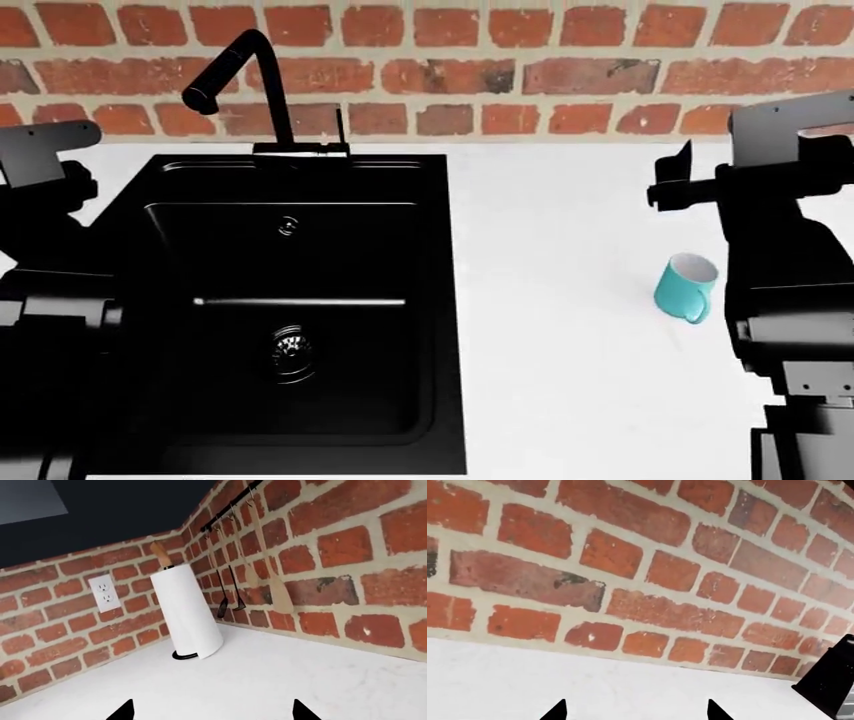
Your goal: A wet mug is on the counter and needs to be dried. Pick it up and place it upside down in the open cabinet.
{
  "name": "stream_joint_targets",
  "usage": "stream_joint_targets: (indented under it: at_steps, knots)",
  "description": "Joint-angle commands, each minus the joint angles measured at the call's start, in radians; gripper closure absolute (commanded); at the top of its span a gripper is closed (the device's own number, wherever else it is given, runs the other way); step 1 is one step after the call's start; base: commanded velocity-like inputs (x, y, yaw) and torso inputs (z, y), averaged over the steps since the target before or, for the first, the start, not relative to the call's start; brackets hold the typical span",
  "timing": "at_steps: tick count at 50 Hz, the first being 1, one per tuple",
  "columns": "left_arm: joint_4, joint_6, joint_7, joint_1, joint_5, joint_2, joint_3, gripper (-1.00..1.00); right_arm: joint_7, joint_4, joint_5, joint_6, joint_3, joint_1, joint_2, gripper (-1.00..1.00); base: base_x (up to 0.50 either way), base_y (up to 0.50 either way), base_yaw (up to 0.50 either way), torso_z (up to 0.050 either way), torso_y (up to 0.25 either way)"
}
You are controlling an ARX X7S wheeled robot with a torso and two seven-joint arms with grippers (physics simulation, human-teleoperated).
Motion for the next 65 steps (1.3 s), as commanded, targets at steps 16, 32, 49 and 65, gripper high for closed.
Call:
stream_joint_targets:
  at_steps: [16, 32, 49, 65]
  knots:
    - [0.000, 0.001, 0.006, 0.010, 0.001, -0.008, -0.021, -1.00, 0.237, -0.608, 1.132, 1.013, 0.290, 0.103, 0.371, -1.00, 0.00, 0.00, 0.00, 0.000, 0.000]
    - [0.000, -0.002, 0.005, 0.012, 0.001, -0.011, -0.026, -1.00, 0.336, -0.567, 1.373, 0.974, 0.234, 0.025, 0.467, -1.00, 0.00, 0.00, 0.00, 0.000, 0.000]
    - [0.000, -0.005, -0.004, 0.018, 0.002, -0.010, -0.024, -1.00, 0.372, -0.606, 1.485, 0.947, 0.241, -0.036, 0.538, -1.00, 0.00, 0.00, 0.00, 0.000, 0.000]
    - [0.000, -0.005, 0.001, 0.020, 0.000, -0.009, -0.036, -1.00, 0.277, -0.634, 1.371, 0.856, 0.185, -0.155, 0.546, -1.00, 0.00, 0.00, 0.00, 0.000, 0.000]
